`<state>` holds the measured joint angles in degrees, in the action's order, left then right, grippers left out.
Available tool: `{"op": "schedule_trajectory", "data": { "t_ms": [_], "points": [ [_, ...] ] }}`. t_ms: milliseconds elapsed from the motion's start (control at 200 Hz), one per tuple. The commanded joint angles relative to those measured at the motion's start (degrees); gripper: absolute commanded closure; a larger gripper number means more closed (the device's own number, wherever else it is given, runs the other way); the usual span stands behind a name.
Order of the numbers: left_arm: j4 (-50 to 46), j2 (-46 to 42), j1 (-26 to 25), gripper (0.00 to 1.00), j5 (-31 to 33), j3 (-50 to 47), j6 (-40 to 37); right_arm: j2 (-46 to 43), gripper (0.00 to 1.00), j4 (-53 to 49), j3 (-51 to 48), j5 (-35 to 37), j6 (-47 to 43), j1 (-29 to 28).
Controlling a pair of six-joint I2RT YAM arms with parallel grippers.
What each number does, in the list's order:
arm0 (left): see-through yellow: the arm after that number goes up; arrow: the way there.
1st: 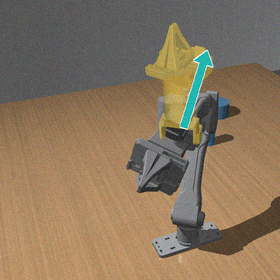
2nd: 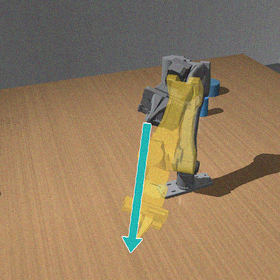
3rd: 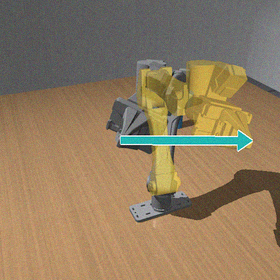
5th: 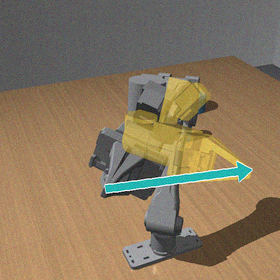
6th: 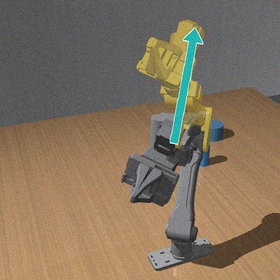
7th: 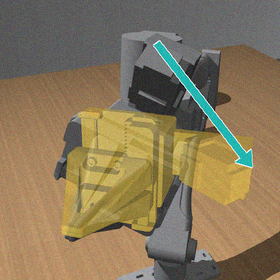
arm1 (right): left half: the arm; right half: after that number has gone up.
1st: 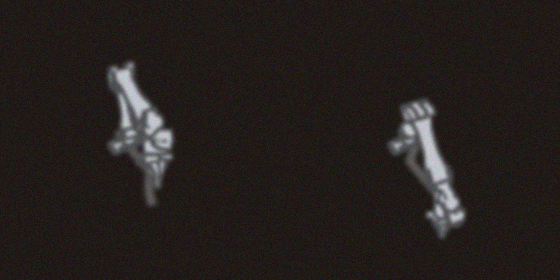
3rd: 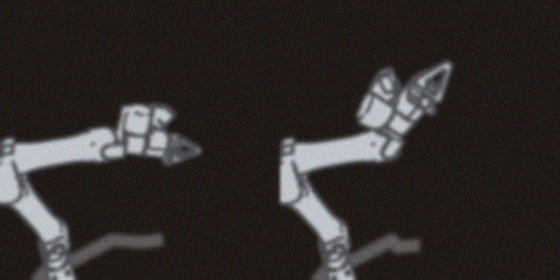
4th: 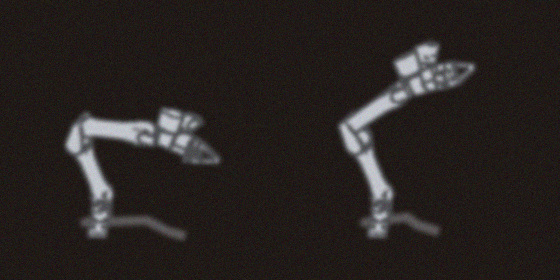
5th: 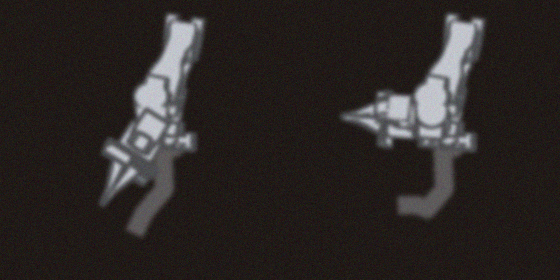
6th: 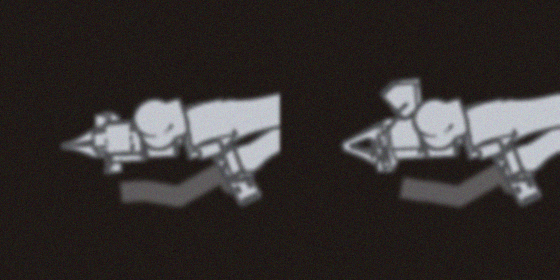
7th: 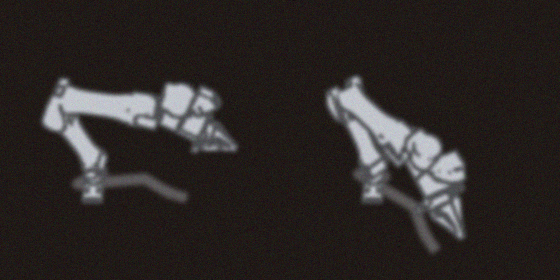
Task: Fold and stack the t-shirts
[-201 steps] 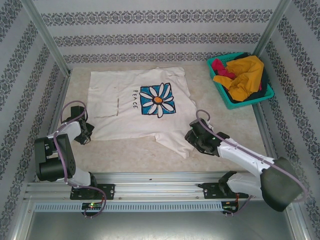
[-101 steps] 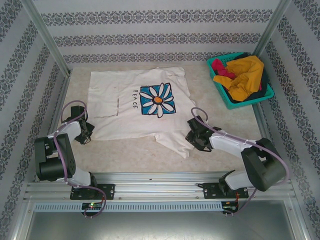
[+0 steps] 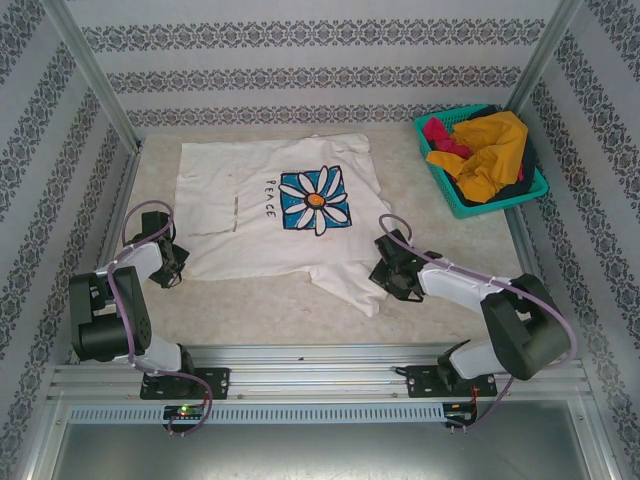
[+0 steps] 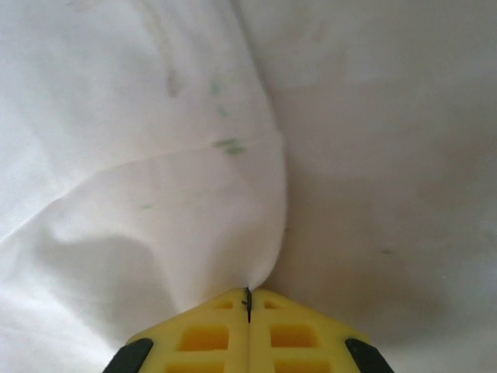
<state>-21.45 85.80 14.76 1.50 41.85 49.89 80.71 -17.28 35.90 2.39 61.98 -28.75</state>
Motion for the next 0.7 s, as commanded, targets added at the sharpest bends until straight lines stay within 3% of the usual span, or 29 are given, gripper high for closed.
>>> {"op": "schedule_trajectory", "data": {
  "t_ms": [0,260,350,415,600,694],
  "points": [
    [0.27,1.00,0.76,1.00,-0.46,-0.45,-1.05,-3.54,1.00,2.02,-0.33,-0.14,-2.40,-0.50],
    [1.03,1.14,0.71,1.00,-0.97,-0.74,-0.84,-8.56,1.00,3.91,-4.65,1.29,1.30,-0.39],
    [0.97,1.14,0.71,1.00,-1.15,-0.79,-0.93,-9.58,0.65,4.92,-6.22,1.65,3.02,-0.38],
    [1.02,1.05,0.70,1.00,-1.15,-0.92,-1.02,-10.19,0.57,6.25,-7.11,1.14,3.83,-0.43],
    [1.15,1.00,0.72,1.00,-1.50,-0.91,-0.90,-7.67,0.53,10.02,-8.06,-4.01,6.10,-0.55],
    [1.15,0.76,0.72,1.00,-1.50,-1.05,-1.00,-6.67,0.63,11.82,-8.32,-5.03,6.93,-1.03]
  ]
}}
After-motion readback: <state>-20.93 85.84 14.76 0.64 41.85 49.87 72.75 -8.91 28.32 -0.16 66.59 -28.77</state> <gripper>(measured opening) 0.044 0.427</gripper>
